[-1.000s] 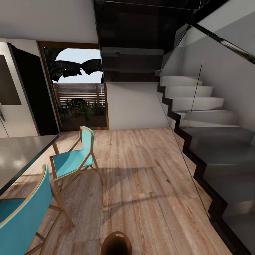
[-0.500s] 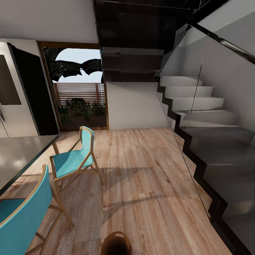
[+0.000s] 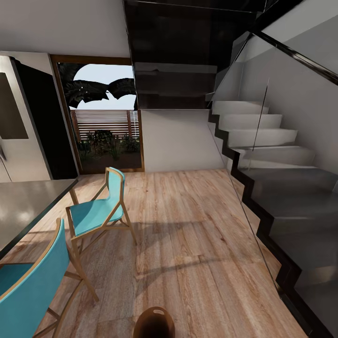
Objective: Put the three can of soda from the living room inside the tash can in the kitchen.
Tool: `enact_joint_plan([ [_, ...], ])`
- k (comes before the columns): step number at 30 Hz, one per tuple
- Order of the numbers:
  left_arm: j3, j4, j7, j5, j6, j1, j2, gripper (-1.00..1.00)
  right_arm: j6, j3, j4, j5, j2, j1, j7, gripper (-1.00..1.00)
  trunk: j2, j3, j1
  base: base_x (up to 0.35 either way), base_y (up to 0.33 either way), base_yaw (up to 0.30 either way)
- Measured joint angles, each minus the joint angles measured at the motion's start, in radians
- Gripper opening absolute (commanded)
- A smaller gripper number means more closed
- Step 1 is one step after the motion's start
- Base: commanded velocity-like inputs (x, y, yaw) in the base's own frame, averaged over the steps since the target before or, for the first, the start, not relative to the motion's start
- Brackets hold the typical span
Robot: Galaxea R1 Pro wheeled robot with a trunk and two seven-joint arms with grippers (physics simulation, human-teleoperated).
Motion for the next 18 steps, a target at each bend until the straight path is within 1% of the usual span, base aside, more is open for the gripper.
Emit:
enact_joint_plan([
  [18,0.0,0.0,0.0,0.0,0.0,0.0,0.0,1.0,0.0,0.0,0.0,0.0,0.0,0.0,0.0,1.0,0.0,0.0,0.0,0.0,0.0,0.0],
])
